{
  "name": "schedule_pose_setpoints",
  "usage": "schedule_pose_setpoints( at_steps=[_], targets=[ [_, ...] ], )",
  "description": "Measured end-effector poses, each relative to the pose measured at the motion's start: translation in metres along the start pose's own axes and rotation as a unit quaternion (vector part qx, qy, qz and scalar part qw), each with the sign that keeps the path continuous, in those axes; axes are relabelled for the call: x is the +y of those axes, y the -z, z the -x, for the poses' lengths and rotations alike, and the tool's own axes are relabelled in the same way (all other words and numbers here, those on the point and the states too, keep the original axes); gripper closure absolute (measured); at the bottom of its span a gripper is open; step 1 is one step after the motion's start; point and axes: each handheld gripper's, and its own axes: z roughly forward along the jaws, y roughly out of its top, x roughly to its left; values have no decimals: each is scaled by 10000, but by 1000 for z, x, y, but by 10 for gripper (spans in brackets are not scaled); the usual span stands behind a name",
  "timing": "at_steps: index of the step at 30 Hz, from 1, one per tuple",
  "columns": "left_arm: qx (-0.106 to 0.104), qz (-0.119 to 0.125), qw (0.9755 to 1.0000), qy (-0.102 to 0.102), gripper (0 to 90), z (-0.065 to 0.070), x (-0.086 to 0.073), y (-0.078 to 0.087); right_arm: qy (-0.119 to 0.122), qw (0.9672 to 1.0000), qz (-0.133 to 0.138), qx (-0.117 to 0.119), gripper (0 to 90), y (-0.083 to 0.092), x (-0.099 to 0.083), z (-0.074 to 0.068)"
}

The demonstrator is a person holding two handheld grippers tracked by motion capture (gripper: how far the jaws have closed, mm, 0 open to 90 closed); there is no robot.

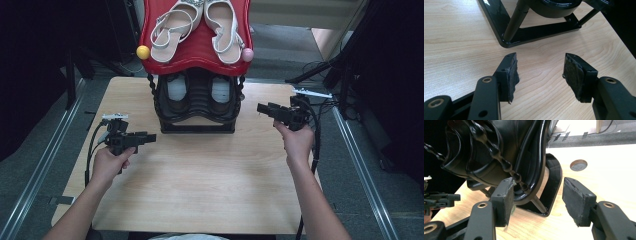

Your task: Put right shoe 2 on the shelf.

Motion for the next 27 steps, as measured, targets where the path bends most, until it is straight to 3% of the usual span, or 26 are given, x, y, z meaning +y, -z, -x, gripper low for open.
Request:
schedule_pose_setpoints(
  at_steps=[6, 27],
  targets=[
    [12, 6, 10000, -26, 435, 2, 0, -1, -29, 10000, 29, -4, 442, -2, -12, 5],
    [64, -101, 9997, -197, 405, 6, -1, -6, -106, 9992, -381, 67, 447, -11, -69, 17]
  ],
)
